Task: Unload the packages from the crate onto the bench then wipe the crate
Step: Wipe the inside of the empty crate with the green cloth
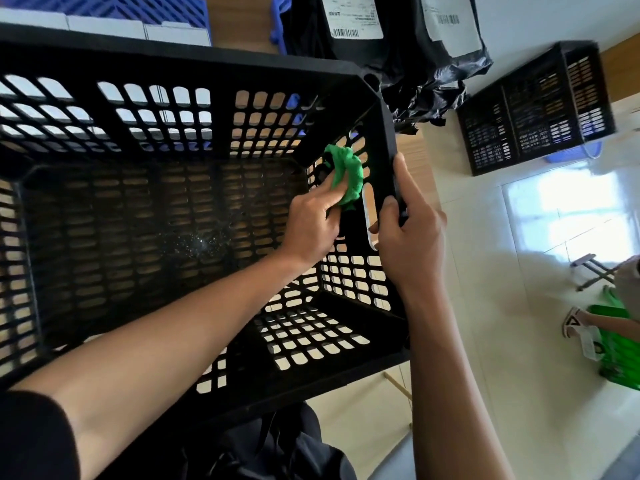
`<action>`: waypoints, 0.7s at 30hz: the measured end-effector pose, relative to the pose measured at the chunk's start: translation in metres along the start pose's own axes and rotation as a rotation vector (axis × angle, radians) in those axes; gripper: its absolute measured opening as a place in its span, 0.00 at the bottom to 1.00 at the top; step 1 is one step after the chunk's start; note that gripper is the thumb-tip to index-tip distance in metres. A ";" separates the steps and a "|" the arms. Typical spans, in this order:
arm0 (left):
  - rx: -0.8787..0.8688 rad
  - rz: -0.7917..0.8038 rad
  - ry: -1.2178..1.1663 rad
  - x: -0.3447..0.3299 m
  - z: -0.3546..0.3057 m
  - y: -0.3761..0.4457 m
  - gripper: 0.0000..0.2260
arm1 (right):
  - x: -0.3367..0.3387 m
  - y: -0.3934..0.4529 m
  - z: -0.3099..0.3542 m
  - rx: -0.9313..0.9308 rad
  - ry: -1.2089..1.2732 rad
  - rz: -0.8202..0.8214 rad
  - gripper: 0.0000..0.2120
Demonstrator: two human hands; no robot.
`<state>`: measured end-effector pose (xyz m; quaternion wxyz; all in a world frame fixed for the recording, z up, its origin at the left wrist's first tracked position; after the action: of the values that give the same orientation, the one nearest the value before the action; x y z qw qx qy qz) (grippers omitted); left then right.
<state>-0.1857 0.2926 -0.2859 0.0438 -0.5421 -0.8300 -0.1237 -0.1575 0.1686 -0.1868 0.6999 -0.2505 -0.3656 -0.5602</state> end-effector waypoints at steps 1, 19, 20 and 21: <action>-0.009 0.011 0.011 0.000 0.002 -0.001 0.23 | 0.000 0.000 0.000 0.003 0.000 -0.007 0.28; 0.683 0.065 -0.085 0.014 0.106 -0.011 0.25 | -0.002 0.000 -0.004 0.026 0.029 -0.012 0.27; 0.683 0.024 -0.137 0.018 0.103 -0.003 0.26 | -0.002 0.000 -0.004 0.023 0.032 -0.009 0.27; 0.665 -0.005 -0.180 0.020 0.099 0.005 0.27 | -0.002 0.000 -0.003 0.021 0.034 -0.006 0.27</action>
<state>-0.1831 0.3374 -0.3765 0.1443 -0.5050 -0.8267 0.2018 -0.1571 0.1673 -0.1908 0.7067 -0.2326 -0.3604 -0.5626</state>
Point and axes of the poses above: each hand's wrist, its own y-axis towards the middle knuckle, its own x-axis out of the back of the hand, z = x × y, the point moved 7 cm from there along y, towards the middle knuckle
